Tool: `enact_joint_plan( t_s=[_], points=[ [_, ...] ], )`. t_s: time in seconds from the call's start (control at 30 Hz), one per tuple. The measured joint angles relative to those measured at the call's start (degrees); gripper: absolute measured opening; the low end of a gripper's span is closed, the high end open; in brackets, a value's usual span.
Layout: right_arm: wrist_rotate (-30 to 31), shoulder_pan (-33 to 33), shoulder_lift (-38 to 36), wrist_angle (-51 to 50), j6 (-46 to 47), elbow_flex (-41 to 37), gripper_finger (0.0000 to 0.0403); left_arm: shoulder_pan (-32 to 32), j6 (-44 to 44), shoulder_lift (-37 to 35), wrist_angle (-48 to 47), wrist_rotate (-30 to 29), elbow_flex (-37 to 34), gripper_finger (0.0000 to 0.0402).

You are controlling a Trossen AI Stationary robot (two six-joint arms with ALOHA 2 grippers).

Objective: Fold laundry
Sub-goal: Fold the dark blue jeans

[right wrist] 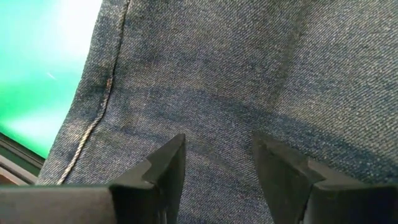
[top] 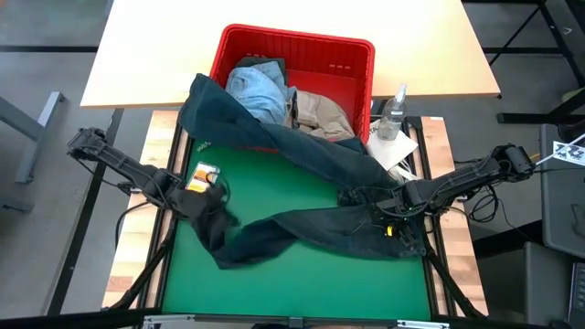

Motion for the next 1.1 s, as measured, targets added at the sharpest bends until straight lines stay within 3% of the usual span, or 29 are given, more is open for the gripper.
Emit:
enact_joint_plan(
  t_s=[0.17, 0.23, 0.3, 0.7, 0.9, 1.1],
  points=[
    [0.0, 0.0, 0.0, 0.0, 0.0, 0.0, 0.0186, 0.5, 3.6, 1.3, 1.4, -20.8, 0.0, 0.0114],
    [0.0, 0.0, 0.0, 0.0, 0.0, 0.0, 0.0186, 1.4, 3.4, 3.1, 1.4, -24.6, 0.0, 0.0114],
    [0.0, 0.0, 0.0, 0.1, 0.0, 0.0, 0.0186, 2.3, 3.1, 5.5, 1.3, -24.4, 0.0, 0.0114],
    [2.4, 0.0, 0.0, 0.4, 0.0, 0.0, 0.0186, 6.8, 3.0, 20.7, 8.2, -12.2, 0.0, 0.0114],
    [2.4, 0.0, 0.0, 0.4, 0.0, 0.0, 0.0186, 7.4, 3.1, 26.8, 14.2, 1.1, 0.0, 0.0114],
    [2.4, 0.0, 0.0, 0.5, 0.0, 0.0, 0.0186, 6.8, 3.8, 27.9, 24.1, 14.9, 0.0, 0.0114]
  ],
)
